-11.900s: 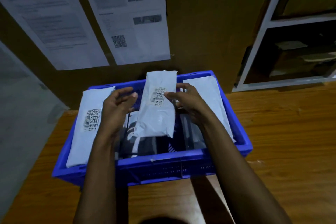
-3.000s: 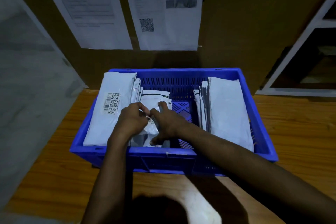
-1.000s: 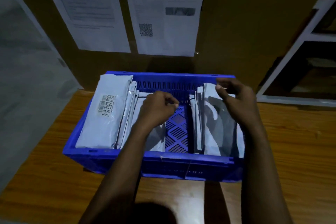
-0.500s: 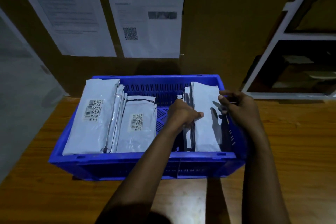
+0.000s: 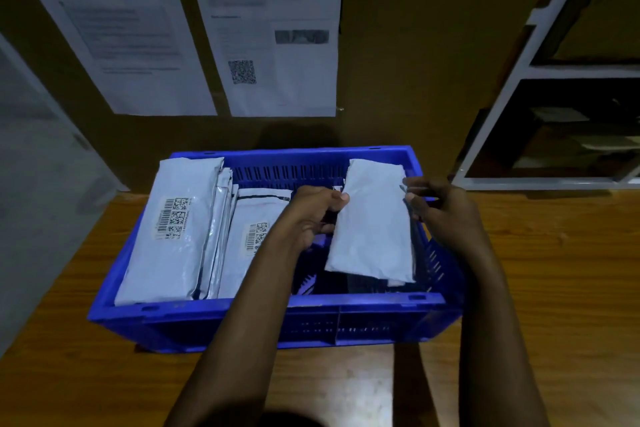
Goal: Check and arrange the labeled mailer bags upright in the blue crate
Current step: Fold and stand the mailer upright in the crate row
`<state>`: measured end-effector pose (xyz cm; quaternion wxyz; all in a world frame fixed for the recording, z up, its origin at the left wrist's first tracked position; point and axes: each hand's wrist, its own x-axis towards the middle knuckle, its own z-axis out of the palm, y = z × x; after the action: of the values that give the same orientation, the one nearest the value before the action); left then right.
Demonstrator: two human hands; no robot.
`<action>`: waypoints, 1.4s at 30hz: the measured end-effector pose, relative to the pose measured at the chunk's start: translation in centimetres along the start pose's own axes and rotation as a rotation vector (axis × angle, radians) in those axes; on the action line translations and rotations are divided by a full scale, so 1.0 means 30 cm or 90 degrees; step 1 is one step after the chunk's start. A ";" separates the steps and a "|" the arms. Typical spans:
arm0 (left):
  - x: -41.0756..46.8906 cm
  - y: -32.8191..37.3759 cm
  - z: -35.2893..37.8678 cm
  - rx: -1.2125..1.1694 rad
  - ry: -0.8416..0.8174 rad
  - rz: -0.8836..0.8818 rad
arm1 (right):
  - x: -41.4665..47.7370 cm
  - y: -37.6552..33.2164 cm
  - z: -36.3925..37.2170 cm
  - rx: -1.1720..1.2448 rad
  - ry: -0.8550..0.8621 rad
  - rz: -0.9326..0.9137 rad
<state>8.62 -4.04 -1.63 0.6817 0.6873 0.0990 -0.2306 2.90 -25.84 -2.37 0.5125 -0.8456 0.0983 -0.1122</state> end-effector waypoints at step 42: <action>-0.046 0.014 -0.181 -0.140 -0.002 0.185 | -0.026 0.072 -0.115 0.404 0.036 0.131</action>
<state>8.61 1.53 -0.83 0.7792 0.6151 0.0222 -0.1181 1.05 -29.52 -2.81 0.7561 -0.6258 0.1575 -0.1085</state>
